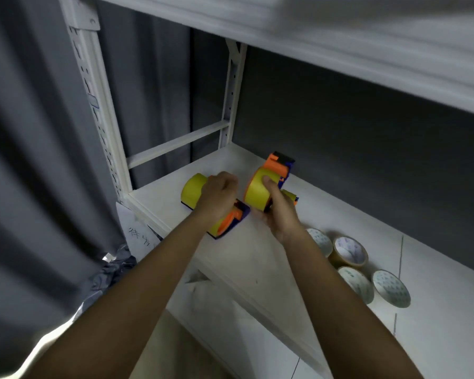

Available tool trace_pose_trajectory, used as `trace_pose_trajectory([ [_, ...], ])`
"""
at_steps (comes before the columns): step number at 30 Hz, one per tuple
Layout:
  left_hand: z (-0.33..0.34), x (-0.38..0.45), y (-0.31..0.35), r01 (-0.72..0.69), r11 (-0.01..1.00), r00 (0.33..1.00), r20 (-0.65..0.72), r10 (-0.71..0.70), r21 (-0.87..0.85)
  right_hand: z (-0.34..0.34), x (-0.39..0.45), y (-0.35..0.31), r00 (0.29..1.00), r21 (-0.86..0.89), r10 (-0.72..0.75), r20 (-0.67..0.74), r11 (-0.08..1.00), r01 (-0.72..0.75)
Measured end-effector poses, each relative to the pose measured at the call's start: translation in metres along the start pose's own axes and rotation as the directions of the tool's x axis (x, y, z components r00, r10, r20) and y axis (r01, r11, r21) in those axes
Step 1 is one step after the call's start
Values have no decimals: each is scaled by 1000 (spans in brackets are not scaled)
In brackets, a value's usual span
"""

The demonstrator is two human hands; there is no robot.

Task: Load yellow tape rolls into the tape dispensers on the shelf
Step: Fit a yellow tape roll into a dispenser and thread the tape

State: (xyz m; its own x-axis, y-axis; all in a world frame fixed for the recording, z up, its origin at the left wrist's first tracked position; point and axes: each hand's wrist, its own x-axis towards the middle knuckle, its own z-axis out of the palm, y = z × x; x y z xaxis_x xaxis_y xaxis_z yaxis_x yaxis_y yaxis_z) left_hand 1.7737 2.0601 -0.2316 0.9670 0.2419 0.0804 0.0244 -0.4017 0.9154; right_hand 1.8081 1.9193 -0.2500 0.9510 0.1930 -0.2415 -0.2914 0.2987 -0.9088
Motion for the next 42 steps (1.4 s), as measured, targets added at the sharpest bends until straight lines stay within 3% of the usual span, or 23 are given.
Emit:
trace_pose_trajectory([
  [3,-13,19,-7,32,984,999,-18,-29,173,14,32,-18,994,-8,100,-51,995,-100],
  [10,-23,32,-13,44,967,998,42,-56,252,32,91,-4,950,22,293,-103,956,-293],
  [14,-26,39,-20,32,949,999,30,-43,314,29,117,11,943,13,297,-152,954,-298],
  [21,-27,46,-32,-4,953,999,52,-12,302,22,137,28,937,-202,181,-298,948,-247],
  [23,-26,46,-33,-21,954,998,57,4,299,19,143,30,934,-232,181,-307,938,-258],
  [27,-25,46,-35,-38,958,998,62,21,286,18,147,33,934,-110,257,-249,950,-291],
  [30,-25,46,-35,-47,957,997,71,27,285,26,144,26,940,-200,218,-262,941,-274],
  [33,-25,46,-34,-56,960,997,71,38,275,27,145,16,926,-442,152,-347,844,-304],
  [37,-24,46,-35,-53,954,996,80,31,296,25,135,9,941,-659,59,-332,699,-276],
  [42,-19,43,-27,-56,914,997,70,30,403,24,113,6,966,-932,-150,-211,329,-152],
])
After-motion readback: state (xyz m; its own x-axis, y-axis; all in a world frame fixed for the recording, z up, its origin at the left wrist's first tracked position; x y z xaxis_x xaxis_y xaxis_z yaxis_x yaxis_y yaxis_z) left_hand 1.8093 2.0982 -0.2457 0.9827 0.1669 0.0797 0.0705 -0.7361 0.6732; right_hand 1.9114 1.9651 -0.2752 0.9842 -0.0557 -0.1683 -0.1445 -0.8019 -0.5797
